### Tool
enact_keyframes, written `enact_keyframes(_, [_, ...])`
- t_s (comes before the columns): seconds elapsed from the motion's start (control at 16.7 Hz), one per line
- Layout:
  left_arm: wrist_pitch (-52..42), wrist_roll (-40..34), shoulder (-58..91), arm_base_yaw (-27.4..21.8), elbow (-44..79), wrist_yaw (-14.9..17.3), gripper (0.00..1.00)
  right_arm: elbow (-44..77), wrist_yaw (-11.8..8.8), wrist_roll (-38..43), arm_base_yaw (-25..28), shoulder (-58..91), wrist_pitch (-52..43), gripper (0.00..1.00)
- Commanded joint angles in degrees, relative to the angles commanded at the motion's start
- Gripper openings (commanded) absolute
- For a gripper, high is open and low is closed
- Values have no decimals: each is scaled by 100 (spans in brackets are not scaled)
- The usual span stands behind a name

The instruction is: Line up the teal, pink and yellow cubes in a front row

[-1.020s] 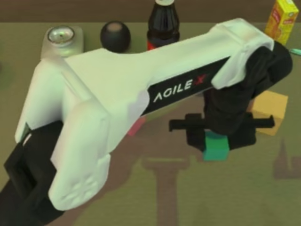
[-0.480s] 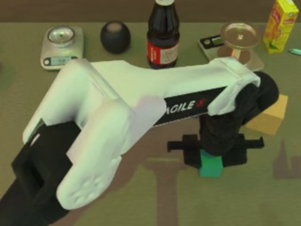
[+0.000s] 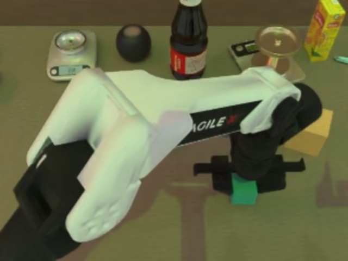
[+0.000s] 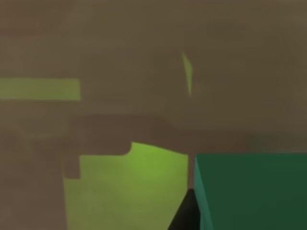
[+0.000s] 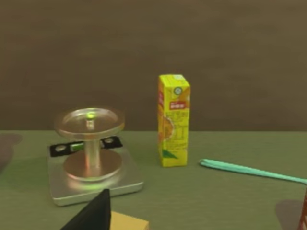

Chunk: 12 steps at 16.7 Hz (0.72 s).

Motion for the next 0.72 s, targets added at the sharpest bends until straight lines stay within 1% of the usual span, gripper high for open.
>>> enact_keyframes(0.42, [0, 0, 0, 0, 0, 0, 98, 0, 0, 0, 0, 0, 0, 100])
enact_keyframes(0.48, [0, 0, 0, 0, 0, 0, 100, 0, 0, 0, 0, 0, 0, 100])
enact_keyframes(0.72, [0, 0, 0, 0, 0, 0, 100, 0, 0, 0, 0, 0, 0, 100])
